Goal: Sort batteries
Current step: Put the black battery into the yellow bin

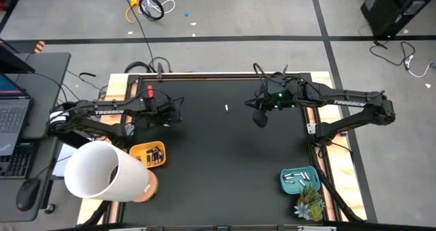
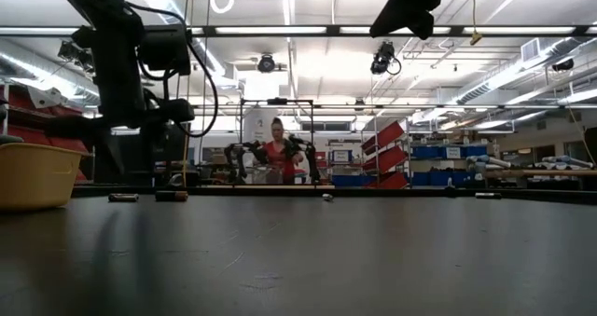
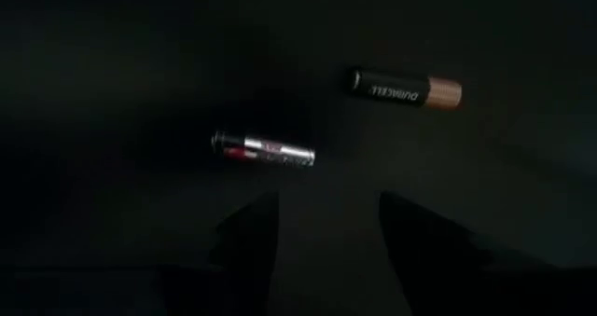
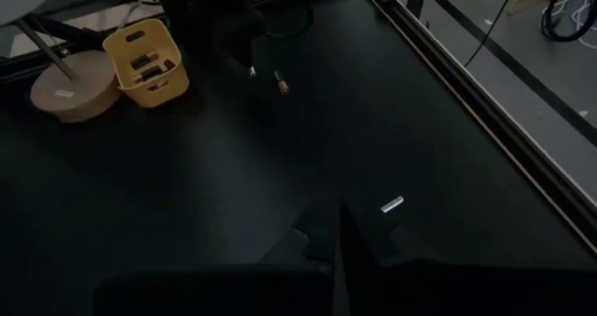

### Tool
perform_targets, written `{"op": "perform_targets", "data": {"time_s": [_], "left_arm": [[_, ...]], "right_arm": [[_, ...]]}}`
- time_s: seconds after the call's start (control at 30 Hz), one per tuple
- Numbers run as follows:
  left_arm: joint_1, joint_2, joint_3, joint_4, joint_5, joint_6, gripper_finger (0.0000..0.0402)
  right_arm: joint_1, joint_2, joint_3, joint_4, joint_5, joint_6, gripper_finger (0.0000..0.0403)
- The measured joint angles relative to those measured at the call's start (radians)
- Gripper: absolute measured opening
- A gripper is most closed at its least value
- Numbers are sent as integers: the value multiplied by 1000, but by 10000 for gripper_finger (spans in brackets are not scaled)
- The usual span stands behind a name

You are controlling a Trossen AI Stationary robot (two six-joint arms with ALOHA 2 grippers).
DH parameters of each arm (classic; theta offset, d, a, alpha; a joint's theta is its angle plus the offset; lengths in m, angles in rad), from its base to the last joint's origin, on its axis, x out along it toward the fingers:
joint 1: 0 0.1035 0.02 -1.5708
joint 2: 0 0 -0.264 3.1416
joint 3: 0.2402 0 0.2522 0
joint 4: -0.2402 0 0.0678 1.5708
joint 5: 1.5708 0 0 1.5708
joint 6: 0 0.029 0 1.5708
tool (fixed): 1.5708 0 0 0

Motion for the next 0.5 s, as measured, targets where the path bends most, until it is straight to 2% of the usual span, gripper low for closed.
{"op": "perform_targets", "data": {"time_s": [0.27, 0.5], "left_arm": [[-29, 0, 0, 20, 46, -155, 202], [-32, 0, 0, 13, 42, -159, 202]], "right_arm": [[32, 0, -1, 2, 81, 6, 2], [39, -2, -86, 38, 102, 41, 3]]}}
